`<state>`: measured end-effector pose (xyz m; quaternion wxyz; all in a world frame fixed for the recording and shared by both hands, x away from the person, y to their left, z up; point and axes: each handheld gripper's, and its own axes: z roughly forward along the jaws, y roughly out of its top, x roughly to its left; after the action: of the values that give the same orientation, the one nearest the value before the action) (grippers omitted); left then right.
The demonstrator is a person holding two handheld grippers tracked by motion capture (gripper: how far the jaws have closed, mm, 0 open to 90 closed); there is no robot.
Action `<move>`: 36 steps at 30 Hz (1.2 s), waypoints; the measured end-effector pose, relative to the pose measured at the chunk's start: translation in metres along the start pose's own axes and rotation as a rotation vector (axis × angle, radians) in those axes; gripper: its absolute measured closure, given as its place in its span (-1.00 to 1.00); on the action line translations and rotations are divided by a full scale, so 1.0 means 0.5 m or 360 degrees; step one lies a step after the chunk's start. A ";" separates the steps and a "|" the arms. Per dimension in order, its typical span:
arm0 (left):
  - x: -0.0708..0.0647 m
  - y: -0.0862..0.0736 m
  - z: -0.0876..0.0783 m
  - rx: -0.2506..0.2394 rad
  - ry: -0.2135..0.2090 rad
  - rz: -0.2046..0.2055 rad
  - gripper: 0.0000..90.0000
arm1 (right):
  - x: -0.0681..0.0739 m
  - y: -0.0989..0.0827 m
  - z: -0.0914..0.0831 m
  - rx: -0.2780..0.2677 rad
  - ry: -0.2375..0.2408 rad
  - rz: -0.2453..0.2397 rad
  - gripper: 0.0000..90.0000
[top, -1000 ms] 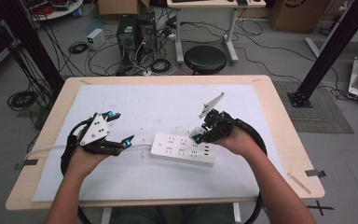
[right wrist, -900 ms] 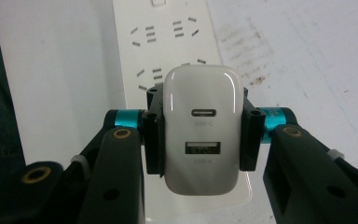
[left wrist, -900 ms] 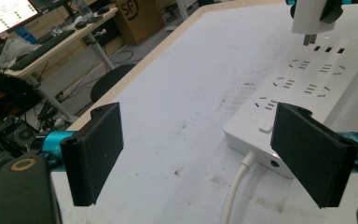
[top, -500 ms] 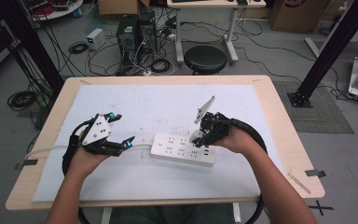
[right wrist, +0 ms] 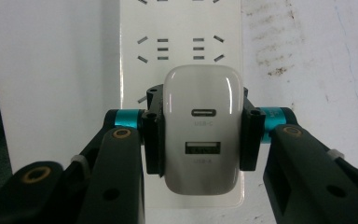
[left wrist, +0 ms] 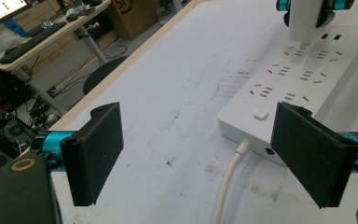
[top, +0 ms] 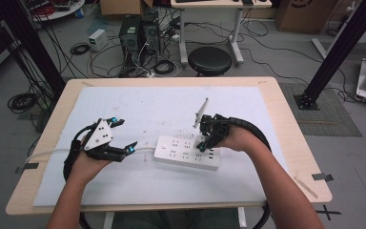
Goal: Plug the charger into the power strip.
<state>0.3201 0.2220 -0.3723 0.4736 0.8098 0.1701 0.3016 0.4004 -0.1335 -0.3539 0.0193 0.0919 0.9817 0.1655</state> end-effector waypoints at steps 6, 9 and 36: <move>0.003 -0.008 -0.001 -0.0005 0.0003 -0.0022 -0.62 | -0.013 0.007 0.010 0.0051 0.0013 0.0002 0.40; 0.005 -0.012 -0.001 -0.0002 0.0001 -0.0021 -0.62 | -0.015 0.011 0.013 0.0074 0.0007 -0.0011 0.40; -0.002 -0.008 0.010 -0.0005 0.0005 -0.0029 -0.62 | -0.007 0.029 0.052 0.0197 -0.0016 -0.0079 0.41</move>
<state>0.3227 0.2204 -0.3780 0.4774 0.8070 0.1777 0.2988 0.4082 -0.1121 -0.3735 0.0227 0.0692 0.9920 0.1036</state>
